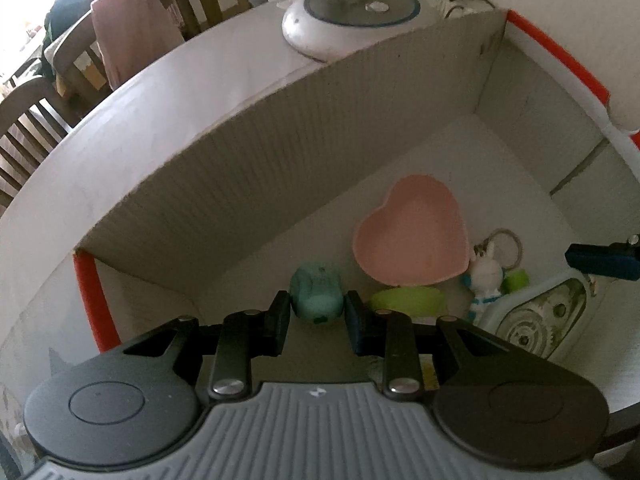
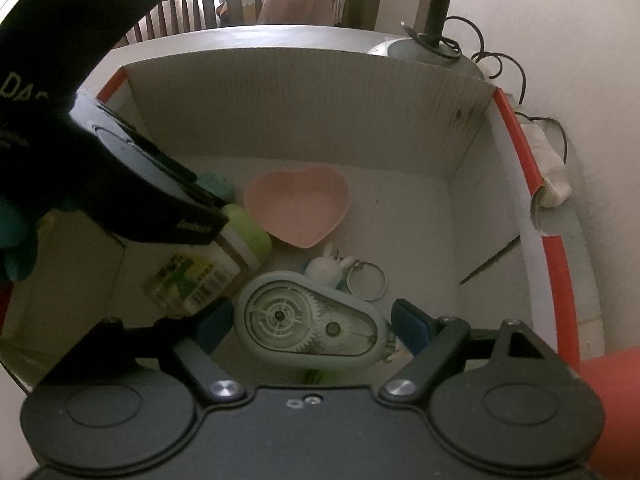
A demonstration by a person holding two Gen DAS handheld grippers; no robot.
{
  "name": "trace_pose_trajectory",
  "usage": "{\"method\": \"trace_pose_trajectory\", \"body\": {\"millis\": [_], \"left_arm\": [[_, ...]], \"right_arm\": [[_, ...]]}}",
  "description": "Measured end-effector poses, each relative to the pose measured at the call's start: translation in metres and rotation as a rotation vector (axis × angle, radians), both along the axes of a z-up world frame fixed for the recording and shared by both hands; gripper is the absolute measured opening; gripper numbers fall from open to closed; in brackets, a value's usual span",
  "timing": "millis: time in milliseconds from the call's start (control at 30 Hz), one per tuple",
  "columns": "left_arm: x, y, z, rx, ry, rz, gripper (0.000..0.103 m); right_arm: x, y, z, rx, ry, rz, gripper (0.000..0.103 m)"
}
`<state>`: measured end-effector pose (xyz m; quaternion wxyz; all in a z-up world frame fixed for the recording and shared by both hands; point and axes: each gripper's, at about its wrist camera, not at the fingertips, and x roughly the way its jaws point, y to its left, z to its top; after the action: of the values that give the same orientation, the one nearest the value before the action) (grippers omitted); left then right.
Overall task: Organize rigid objects
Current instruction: 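Lower and release the teal ball and tape dispenser into the shoebox with both tools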
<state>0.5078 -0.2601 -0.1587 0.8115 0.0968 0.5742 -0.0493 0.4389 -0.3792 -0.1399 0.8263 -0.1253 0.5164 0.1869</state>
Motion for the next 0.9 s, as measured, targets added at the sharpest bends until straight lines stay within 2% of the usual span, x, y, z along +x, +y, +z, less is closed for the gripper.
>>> {"method": "trace_pose_trajectory", "body": {"millis": [367,600,900], "left_arm": [[0.001,-0.002,-0.002,0.016,0.045,0.024,0.029],[-0.007,-0.004,0.000,0.016,0.041,0.040,0.029],[-0.012,-0.003,0.011,0.015,0.009,0.040,0.029]], "right_arm": [[0.000,-0.001,-0.001,-0.002,0.035,-0.020,0.086],[-0.002,-0.008,-0.003,0.008,0.038,-0.036,0.089],[-0.005,-0.012,0.010,0.047,0.014,-0.036,0.091]]}}
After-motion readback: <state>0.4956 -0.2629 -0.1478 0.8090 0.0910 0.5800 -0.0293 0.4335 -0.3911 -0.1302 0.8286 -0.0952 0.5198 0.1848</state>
